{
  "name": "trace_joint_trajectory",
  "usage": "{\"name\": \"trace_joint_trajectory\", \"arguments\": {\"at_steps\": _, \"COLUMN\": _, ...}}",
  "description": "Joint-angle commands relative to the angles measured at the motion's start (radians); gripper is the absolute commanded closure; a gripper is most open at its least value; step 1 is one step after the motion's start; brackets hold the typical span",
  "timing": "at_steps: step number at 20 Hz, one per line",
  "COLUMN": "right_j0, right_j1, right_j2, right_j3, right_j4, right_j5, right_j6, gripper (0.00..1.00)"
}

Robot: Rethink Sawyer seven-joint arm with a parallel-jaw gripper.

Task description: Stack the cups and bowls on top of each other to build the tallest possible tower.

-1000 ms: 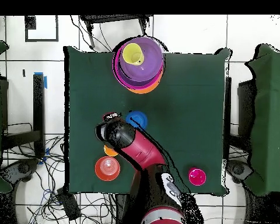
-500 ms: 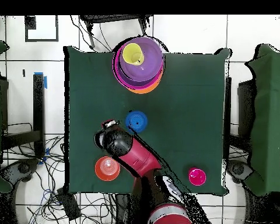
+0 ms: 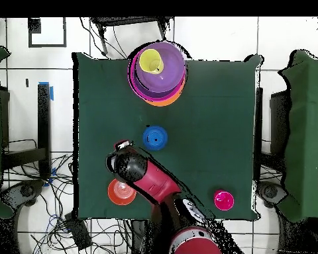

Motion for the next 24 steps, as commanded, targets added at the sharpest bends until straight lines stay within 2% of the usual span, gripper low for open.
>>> {"name": "trace_joint_trajectory", "arguments": {"at_steps": 1, "right_j0": -0.044, "right_j1": 0.108, "right_j2": 0.113, "right_j3": 0.046, "right_j4": -0.070, "right_j5": -0.119, "right_j6": 0.170, "gripper": 0.00}}
{"name": "trace_joint_trajectory", "arguments": {"at_steps": 11, "right_j0": -0.084, "right_j1": 0.208, "right_j2": 0.142, "right_j3": 0.001, "right_j4": -0.121, "right_j5": -0.179, "right_j6": 0.166, "gripper": 0.00}}
{"name": "trace_joint_trajectory", "arguments": {"at_steps": 24, "right_j0": -0.077, "right_j1": 0.189, "right_j2": 0.117, "right_j3": -0.004, "right_j4": -0.124, "right_j5": -0.146, "right_j6": 0.157, "gripper": 0.00}}
